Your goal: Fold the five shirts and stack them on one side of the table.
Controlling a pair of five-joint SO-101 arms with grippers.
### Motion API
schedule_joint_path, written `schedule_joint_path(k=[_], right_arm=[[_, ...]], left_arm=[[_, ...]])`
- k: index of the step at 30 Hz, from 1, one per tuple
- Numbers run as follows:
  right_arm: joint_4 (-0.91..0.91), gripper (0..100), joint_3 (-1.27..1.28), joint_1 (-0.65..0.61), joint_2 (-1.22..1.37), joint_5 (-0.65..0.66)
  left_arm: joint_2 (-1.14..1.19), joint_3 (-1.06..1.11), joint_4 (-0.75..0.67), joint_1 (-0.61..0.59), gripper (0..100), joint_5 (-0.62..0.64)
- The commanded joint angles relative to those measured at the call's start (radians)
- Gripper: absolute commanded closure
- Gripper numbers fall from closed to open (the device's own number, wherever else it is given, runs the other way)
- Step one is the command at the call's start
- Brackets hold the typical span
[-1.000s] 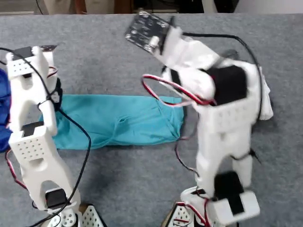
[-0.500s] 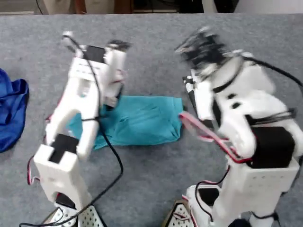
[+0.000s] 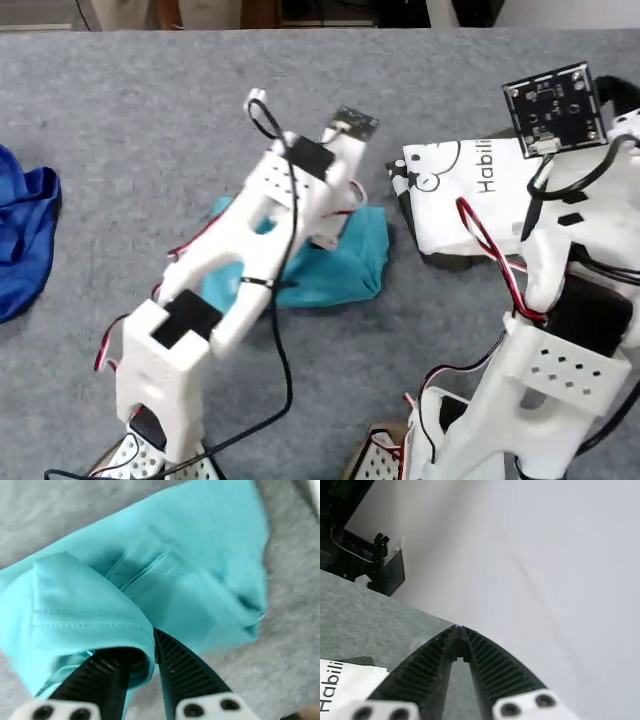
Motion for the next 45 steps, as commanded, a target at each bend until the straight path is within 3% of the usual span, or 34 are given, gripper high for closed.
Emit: schedule_joint_path(k=[1, 9, 21, 26, 31, 35, 38, 41, 45], right_arm=[[-0.028, 99.6, 0.002, 0.021, -0.018, 0.014], [-0.029, 99.6, 0.005, 0.016, -0.016, 0.012], [-0.031, 99.6, 0.002, -0.021, 0.025, 0.011], [-0.021, 99.6, 0.007, -0.085, 0.030, 0.012], [-0.020, 99.6, 0.051, -0.208, 0.031, 0.012], [0.049, 99.6, 0.082, -0.272, 0.031, -0.006], [0.149, 99.6, 0.081, -0.349, 0.031, -0.031], [0.241, 99.6, 0.082, -0.473, 0.045, -0.031], [0.315, 99.5, 0.035, -0.596, 0.173, -0.043]], left_arm=[[0.010, -0.017, -0.066, 0.048, 98, 0.057], [0.079, -0.017, -0.190, 0.054, 98, 0.161], [0.093, -0.086, -0.219, 0.048, 97, 0.166], [0.084, -0.097, -0.189, 0.021, 82, 0.169], [0.082, -0.221, -0.005, 0.015, 75, 0.221], [0.082, -0.397, 0.123, -0.097, 77, 0.221], [0.090, -0.505, 0.201, -0.226, 87, 0.213], [0.082, -0.551, 0.278, -0.342, 98, 0.089], [0.035, -0.502, 0.282, -0.526, 98, 0.029]])
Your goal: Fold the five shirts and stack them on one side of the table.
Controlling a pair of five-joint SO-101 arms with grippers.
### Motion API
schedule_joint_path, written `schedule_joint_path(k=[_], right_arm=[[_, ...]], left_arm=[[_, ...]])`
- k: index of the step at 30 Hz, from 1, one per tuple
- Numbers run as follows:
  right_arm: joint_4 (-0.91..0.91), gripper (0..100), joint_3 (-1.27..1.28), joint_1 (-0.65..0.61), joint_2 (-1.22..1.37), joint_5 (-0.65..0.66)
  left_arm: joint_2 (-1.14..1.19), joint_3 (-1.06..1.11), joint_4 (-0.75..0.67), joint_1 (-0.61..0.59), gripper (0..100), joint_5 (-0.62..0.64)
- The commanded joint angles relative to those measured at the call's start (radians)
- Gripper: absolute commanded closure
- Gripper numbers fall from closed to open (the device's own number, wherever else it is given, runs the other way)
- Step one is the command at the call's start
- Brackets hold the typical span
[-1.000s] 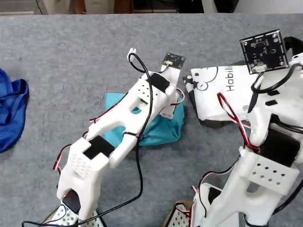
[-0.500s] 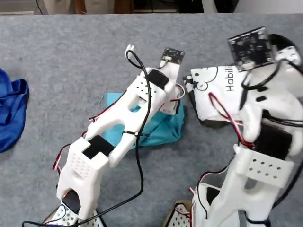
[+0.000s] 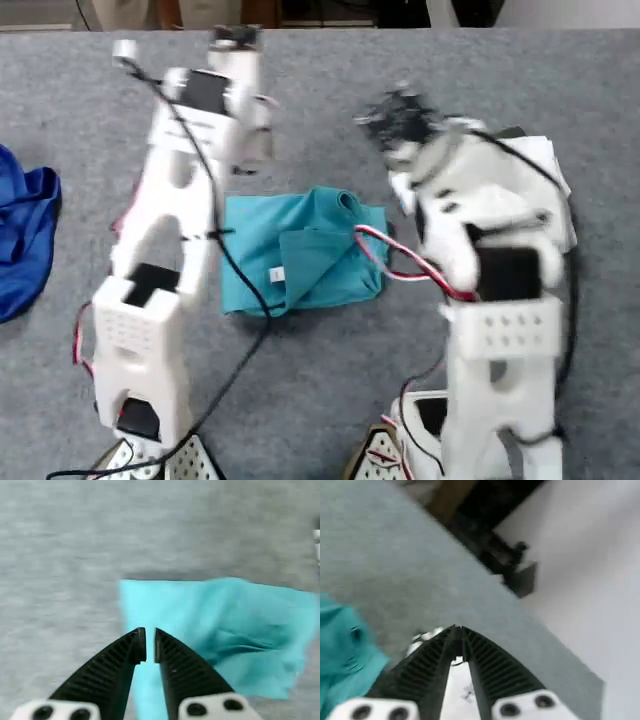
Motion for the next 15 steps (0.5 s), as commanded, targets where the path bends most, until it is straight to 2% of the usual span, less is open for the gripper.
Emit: schedule_joint_path(k=[1, 6, 10, 15], right_arm=[[0.061, 99.5, -0.079, -0.104, 0.127, -0.040], [0.239, 99.5, -0.340, -0.236, 0.464, -0.114], [0.453, 99.6, -0.558, -0.397, 0.707, 0.014], [0.537, 99.6, -0.811, -0.427, 0.954, -0.008]], left_arm=[[-0.101, 0.021, 0.017, -0.176, 98, -0.035], [-0.303, 0.301, 0.014, -0.296, 98, -0.120], [-0.493, 0.575, -0.014, -0.376, 98, -0.161], [-0.719, 0.864, -0.089, -0.503, 98, -0.265]])
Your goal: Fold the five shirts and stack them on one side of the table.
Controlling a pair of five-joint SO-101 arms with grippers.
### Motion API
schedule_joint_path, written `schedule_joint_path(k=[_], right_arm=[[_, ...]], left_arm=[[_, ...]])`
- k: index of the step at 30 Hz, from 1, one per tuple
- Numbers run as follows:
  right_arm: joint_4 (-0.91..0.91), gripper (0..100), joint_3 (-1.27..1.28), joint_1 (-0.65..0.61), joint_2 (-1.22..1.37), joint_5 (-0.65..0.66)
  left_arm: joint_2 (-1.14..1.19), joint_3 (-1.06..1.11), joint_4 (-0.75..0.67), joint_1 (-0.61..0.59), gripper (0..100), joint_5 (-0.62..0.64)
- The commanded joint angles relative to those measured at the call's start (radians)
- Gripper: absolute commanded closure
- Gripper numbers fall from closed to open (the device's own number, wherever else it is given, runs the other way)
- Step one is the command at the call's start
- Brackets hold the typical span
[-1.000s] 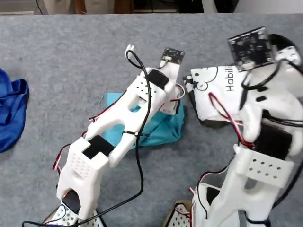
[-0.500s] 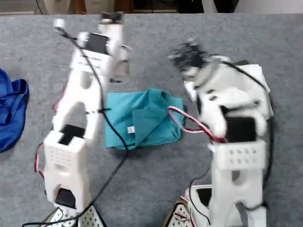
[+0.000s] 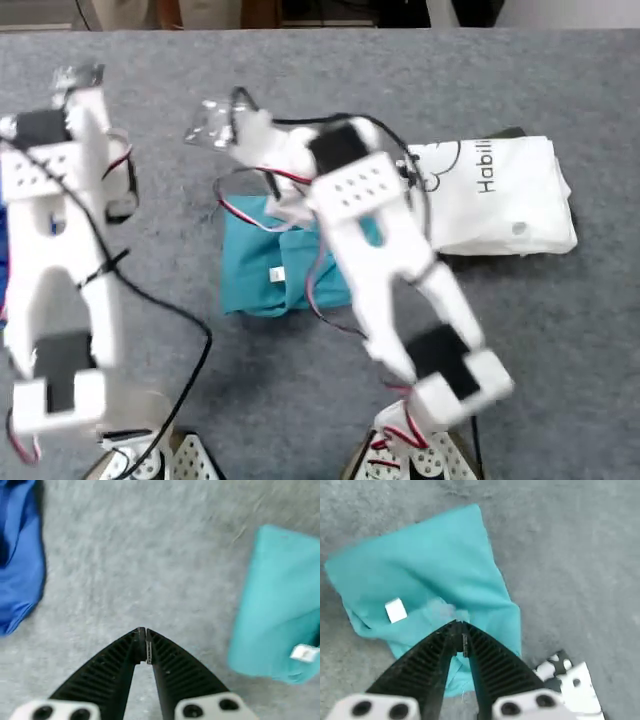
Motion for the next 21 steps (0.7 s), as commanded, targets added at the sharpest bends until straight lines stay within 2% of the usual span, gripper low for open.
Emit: schedule_joint_path(k=[1, 4, 11, 15, 21], right_arm=[[0.063, 99.6, -0.202, -0.016, 0.154, 0.006], [0.097, 99.6, -0.300, -0.012, 0.302, 0.009], [0.190, 99.6, -0.518, -0.007, 0.535, 0.006], [0.288, 99.6, -0.616, -0.035, 0.585, 0.006], [0.296, 99.6, -0.673, -0.070, 0.585, 0.005]], left_arm=[[-0.197, 0.178, -0.026, -0.098, 98, -0.044], [-0.303, 0.284, -0.035, -0.141, 98, -0.054], [-0.433, 0.466, -0.054, -0.149, 98, -0.095], [-0.467, 0.554, -0.052, -0.149, 98, -0.092], [-0.490, 0.595, -0.054, -0.149, 98, -0.092]])
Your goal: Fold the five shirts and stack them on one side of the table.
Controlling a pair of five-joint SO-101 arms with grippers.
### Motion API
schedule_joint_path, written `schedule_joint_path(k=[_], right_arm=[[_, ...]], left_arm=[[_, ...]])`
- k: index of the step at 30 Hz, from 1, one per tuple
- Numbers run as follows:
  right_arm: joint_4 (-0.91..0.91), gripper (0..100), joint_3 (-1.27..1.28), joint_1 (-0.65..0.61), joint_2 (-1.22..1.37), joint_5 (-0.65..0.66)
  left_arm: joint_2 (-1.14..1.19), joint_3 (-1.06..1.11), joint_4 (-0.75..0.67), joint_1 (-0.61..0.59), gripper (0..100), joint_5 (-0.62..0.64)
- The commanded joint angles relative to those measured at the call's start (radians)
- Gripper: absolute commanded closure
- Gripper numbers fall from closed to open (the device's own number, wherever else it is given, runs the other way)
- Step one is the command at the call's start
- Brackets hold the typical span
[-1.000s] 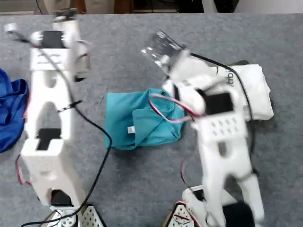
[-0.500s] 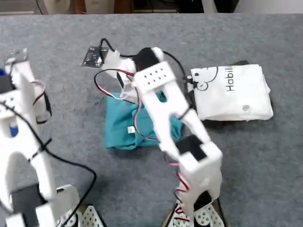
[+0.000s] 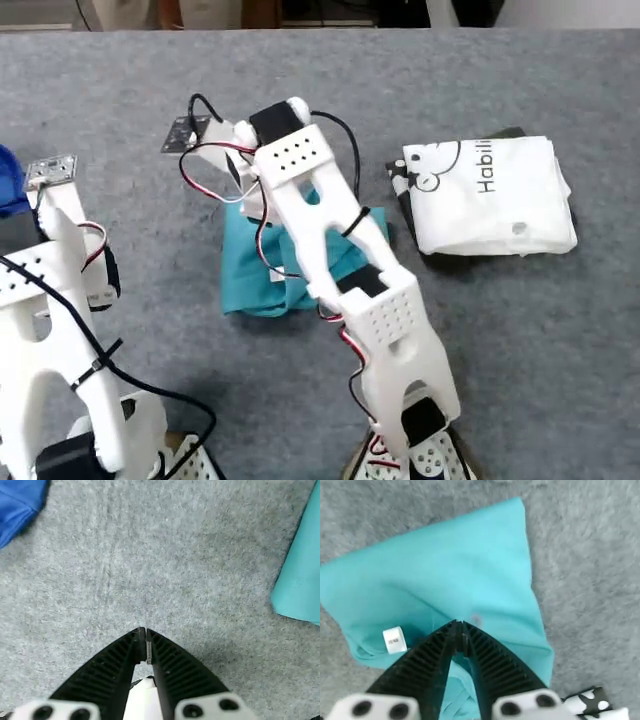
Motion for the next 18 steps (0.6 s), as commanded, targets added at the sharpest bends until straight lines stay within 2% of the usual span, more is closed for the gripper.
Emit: schedule_joint_path(k=[1, 9, 18], right_arm=[[0.021, 99.6, -0.048, -0.036, -0.010, 0.005], [0.018, 99.6, 0.024, -0.099, -0.019, 0.005], [0.020, 99.7, 0.240, 0.035, 0.002, -0.031]], left_arm=[[-0.027, -0.005, -0.008, -0.009, 98, -0.005], [-0.051, 0.005, 0.000, -0.011, 98, -0.005], [-0.050, 0.006, 0.000, -0.011, 98, -0.005]])
